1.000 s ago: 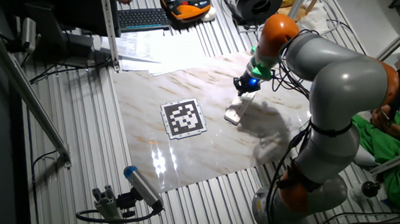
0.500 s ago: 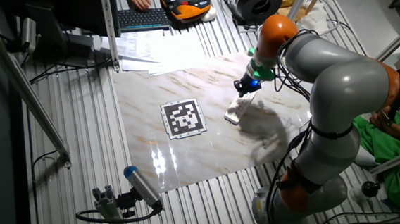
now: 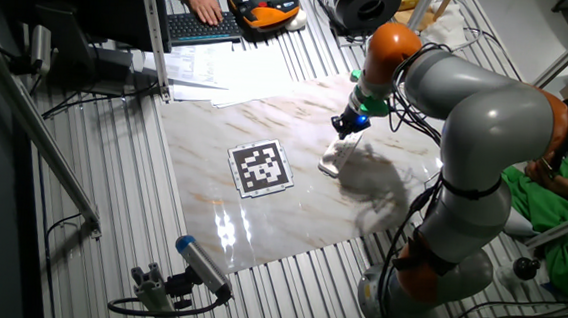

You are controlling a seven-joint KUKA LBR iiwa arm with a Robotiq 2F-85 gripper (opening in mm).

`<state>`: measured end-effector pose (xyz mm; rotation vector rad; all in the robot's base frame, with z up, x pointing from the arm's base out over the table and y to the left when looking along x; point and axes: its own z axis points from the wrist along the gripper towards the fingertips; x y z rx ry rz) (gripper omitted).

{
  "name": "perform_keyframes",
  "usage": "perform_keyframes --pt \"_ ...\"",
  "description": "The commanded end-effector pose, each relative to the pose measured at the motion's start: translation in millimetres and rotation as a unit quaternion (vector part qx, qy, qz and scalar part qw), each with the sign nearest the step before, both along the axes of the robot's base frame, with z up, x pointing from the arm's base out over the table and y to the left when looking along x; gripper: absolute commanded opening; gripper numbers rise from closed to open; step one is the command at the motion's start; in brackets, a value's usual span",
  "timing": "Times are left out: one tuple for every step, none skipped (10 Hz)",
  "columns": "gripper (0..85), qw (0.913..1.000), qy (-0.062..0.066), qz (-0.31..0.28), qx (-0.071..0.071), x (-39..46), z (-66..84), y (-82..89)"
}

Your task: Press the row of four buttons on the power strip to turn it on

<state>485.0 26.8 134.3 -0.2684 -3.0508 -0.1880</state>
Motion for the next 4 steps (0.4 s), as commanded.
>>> perform_keyframes --pt "0.0 1.0000 -0.001 0.002 0.000 -0.3 -0.8 0.6" --pt "0.0 1.0000 -0.002 0.003 0.000 -0.7 -1.3 1.2" --pt "0.0 1.0000 -0.002 0.006 0.000 -0.7 -1.2 1.2" --pt "0.0 1.0000 -0.003 0.005 0.000 -0.7 -1.3 1.2"
